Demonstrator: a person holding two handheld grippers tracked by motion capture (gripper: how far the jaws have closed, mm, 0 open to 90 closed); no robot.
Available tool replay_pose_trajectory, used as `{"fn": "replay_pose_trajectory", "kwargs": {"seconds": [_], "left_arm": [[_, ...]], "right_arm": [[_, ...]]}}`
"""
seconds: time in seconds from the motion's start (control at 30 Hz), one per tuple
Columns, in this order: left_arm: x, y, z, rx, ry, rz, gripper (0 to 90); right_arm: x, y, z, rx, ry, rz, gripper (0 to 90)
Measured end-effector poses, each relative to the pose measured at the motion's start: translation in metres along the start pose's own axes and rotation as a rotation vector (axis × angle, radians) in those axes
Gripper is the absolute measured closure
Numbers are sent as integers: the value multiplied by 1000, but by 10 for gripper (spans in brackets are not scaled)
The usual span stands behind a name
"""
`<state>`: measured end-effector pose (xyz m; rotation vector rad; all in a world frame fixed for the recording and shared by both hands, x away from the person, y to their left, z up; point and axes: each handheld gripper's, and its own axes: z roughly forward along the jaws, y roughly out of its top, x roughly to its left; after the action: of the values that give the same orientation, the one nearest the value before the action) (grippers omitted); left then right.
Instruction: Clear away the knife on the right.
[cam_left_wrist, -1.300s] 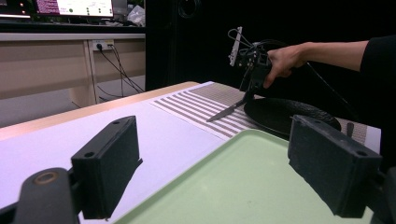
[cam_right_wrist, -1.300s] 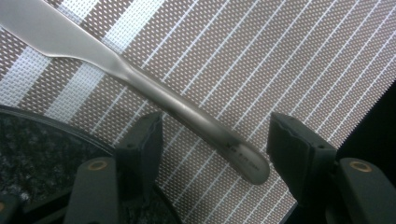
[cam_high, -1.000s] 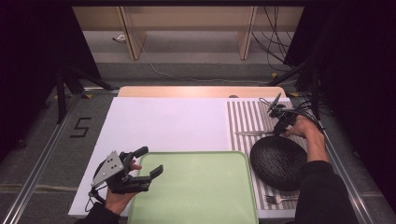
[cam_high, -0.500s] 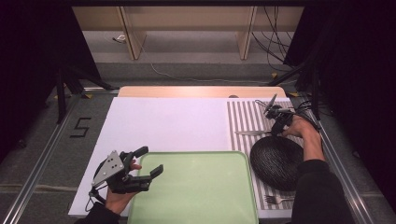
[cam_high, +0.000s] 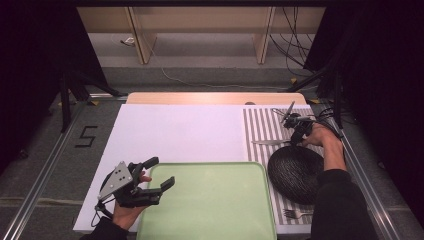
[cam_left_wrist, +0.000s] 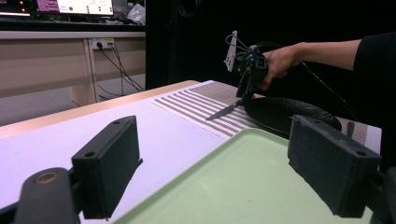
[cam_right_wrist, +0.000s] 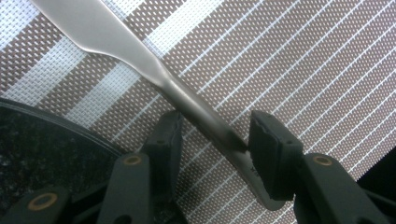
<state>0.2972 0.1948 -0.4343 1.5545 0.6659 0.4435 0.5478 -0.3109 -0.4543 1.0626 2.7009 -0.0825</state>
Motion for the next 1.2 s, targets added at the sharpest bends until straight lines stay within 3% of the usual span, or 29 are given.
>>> {"fn": "replay_pose_trajectory", "kwargs": {"seconds": [0.23, 0.33, 0.47, 0.63, 0.9, 0.93, 1.07, 1.2], "left_arm": [[0, 0, 0, -1, -2, -1, 168], [0, 0, 0, -1, -2, -1, 168], [0, 0, -1, -1, -3, -1, 168], [0, 0, -1, -1, -5, -2, 170], [-1, 0, -1, -1, -5, -1, 170], [0, 0, -1, -1, -6, -1, 170], [-1, 0, -1, -1, -5, 2, 172], [-1, 0, -1, -2, -4, 4, 173]], "right_arm": [[1, 0, 0, -13, 2, -32, 587], [3, 2, -1, 9, -24, -75, 621], [3, 5, 0, 13, -31, -92, 626], [2, 4, 0, 10, -22, -73, 617], [3, 6, 0, 25, -27, -99, 621], [2, 6, 0, 18, -15, -68, 615], [3, 6, 1, 7, -27, -66, 593], [2, 4, 1, 2, -18, -76, 639]]}}
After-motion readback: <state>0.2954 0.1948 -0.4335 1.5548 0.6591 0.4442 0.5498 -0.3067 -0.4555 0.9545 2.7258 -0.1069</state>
